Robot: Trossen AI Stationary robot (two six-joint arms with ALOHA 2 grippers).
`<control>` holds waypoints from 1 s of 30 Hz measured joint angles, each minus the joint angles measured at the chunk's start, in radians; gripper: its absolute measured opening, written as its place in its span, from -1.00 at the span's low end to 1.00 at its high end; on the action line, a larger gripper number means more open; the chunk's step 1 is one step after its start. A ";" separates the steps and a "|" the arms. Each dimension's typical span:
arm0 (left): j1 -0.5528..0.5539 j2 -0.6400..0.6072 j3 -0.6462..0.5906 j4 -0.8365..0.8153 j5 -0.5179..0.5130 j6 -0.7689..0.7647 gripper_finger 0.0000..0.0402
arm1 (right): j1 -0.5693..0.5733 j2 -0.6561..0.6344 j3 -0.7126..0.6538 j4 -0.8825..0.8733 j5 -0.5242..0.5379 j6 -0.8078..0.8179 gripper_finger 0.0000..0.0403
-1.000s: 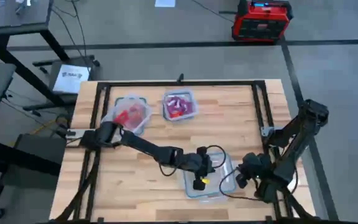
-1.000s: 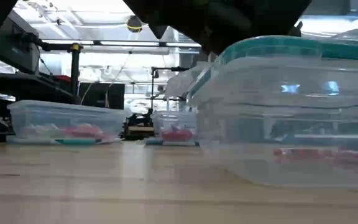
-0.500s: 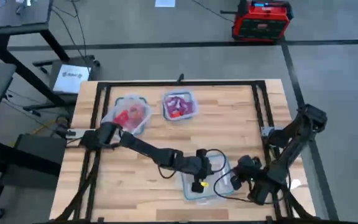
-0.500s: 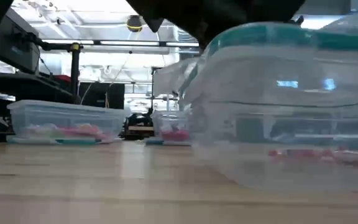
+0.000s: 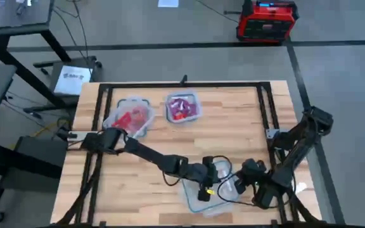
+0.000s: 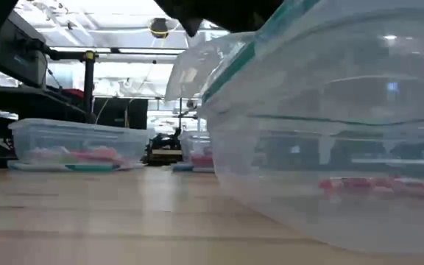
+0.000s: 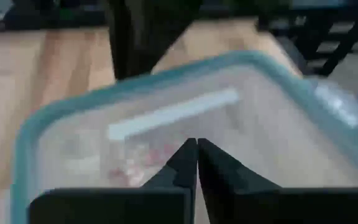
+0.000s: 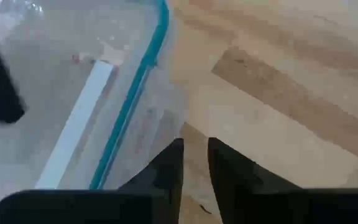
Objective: Sort candy
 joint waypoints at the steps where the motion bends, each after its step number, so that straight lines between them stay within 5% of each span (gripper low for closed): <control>1: 0.001 0.000 0.000 0.014 -0.003 -0.003 -1.00 | -0.004 0.006 0.000 0.008 0.000 0.000 -0.69; 19: 0.011 0.064 0.008 0.177 0.003 -0.028 -1.00 | -0.011 0.027 0.000 0.025 -0.002 -0.019 -0.69; 30: 0.016 0.080 0.035 0.099 -0.001 -0.009 -1.00 | -0.018 0.027 0.000 0.030 -0.005 -0.023 -0.69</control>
